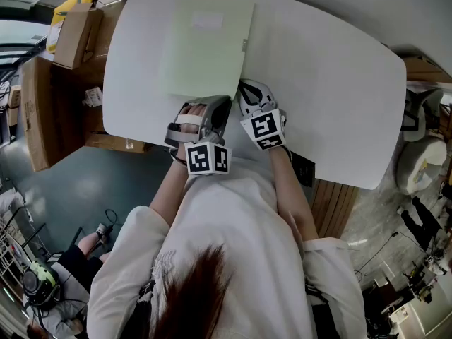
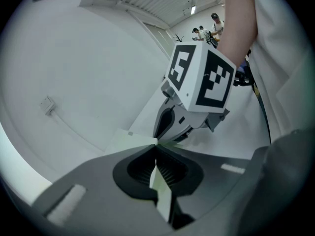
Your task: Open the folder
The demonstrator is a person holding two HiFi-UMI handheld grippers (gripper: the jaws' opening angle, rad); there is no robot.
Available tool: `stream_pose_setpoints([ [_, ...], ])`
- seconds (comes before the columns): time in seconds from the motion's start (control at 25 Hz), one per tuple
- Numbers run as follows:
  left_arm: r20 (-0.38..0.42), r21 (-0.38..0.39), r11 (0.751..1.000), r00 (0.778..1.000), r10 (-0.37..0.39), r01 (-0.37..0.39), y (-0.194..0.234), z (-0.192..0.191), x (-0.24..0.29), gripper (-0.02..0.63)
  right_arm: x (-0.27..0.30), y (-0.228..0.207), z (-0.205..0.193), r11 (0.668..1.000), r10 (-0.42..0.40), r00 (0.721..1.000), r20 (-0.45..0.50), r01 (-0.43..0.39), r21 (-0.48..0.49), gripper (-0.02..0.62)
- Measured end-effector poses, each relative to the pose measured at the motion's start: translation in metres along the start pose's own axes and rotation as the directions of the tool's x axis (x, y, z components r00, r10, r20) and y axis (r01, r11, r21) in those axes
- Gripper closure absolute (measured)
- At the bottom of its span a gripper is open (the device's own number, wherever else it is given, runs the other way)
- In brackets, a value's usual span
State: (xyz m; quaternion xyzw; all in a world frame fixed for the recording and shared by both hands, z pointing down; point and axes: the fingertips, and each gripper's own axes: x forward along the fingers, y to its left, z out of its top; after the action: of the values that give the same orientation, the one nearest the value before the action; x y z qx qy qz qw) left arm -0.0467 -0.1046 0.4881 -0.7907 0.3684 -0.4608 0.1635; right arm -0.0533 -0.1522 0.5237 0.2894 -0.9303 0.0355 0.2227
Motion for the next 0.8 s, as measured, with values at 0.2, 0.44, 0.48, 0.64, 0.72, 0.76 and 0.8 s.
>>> stream_pose_setpoints([
  [0.2,0.006,-0.003,1.000,1.000,0.006,-0.006,0.004,0.002,-0.001,0.595,0.000,0.001,0.003,1.000,0.002,1.000,0.009,-0.002,0.001,0.591],
  [0.44,0.008,-0.003,1.000,1.000,0.009,-0.009,0.005,0.002,-0.003,0.595,0.000,0.000,0.002,1.000,0.000,1.000,0.009,0.000,-0.005,0.591],
  [0.48,0.009,-0.004,1.000,1.000,0.011,-0.011,0.005,0.003,-0.004,0.595,0.000,0.000,0.002,1.000,-0.001,1.000,0.009,0.001,-0.006,0.591],
  [0.64,0.012,-0.004,1.000,1.000,0.018,-0.018,0.008,0.004,-0.005,0.595,0.001,0.001,0.003,1.000,0.001,1.000,0.008,-0.001,0.010,0.591],
  [0.72,0.015,-0.003,1.000,1.000,0.021,-0.021,0.010,0.004,-0.006,0.595,0.001,0.000,0.003,1.000,0.000,1.000,0.008,0.000,0.012,0.591],
  [0.76,0.016,-0.004,1.000,1.000,0.023,-0.023,0.012,0.005,-0.007,0.595,0.001,0.000,0.003,1.000,-0.001,1.000,0.008,0.001,0.015,0.591],
  [0.8,0.016,-0.005,1.000,1.000,0.025,-0.025,0.012,0.005,-0.008,0.595,0.001,0.000,0.003,1.000,-0.002,1.000,0.007,0.002,0.023,0.591],
])
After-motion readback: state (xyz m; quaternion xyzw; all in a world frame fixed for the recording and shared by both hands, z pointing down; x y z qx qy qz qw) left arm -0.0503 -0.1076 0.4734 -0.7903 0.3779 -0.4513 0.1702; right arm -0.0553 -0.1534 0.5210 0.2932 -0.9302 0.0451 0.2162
